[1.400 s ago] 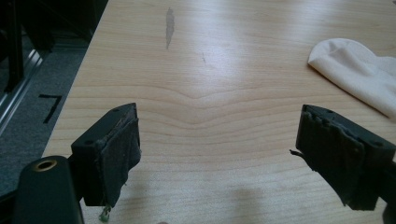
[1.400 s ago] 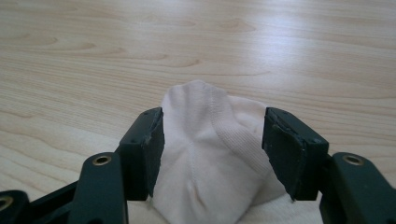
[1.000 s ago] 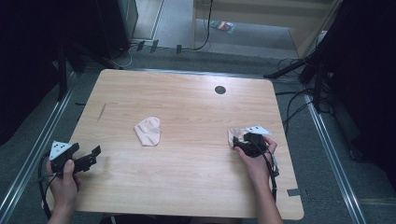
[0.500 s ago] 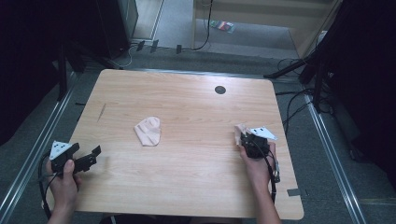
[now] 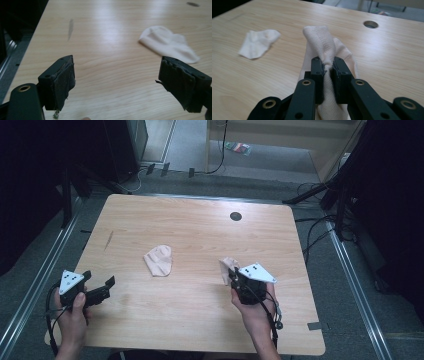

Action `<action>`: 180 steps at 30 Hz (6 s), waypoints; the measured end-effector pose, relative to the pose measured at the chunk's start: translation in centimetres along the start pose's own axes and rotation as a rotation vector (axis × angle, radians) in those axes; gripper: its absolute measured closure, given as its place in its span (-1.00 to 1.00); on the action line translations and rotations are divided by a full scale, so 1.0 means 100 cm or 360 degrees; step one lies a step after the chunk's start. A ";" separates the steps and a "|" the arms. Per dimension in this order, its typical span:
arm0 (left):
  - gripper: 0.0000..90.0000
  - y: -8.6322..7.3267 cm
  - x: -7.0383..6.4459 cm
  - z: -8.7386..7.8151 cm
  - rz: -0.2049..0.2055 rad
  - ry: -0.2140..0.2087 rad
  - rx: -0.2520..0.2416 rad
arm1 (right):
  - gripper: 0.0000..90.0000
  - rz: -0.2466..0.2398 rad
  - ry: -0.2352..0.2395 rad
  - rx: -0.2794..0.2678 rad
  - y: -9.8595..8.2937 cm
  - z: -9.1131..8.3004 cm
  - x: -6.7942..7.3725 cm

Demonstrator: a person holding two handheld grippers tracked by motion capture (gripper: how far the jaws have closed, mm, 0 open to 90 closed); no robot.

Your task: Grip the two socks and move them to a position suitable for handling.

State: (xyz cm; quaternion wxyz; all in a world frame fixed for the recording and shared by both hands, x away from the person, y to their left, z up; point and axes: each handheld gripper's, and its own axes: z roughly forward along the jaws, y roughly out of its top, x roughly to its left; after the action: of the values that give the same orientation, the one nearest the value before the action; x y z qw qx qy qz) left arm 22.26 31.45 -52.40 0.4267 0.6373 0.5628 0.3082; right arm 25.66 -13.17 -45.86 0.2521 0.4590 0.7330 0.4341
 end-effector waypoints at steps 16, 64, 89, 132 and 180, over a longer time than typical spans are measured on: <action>-0.69 0.018 -0.080 0.019 0.0065 -0.0350 -0.0036 | 0.80 -0.0135 0.0138 0.0124 -0.015 0.026 0.067; -0.69 -0.016 -0.115 0.027 0.0169 -0.0631 0.0123 | 0.46 -0.0180 0.0225 0.0360 -0.067 0.061 0.060; -0.69 -0.019 -0.132 0.033 0.0212 -0.0769 0.0252 | 0.93 -0.0071 0.0363 0.0128 -0.035 0.031 0.073; 0.33 -0.019 -0.171 0.011 0.0531 -0.0888 0.0258 | 0.93 -0.0005 0.0389 0.0232 -0.039 0.042 0.037; 0.99 -0.010 -0.128 0.022 0.0353 -0.0637 0.0398 | 0.91 0.0047 0.0340 0.0327 -0.056 0.019 0.011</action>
State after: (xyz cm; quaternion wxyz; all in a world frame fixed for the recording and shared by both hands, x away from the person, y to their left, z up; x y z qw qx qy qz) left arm 21.50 18.48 -53.21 0.4110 0.7913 0.4275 0.1490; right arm 24.06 -12.51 -51.59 0.1178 0.4444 0.7894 0.4067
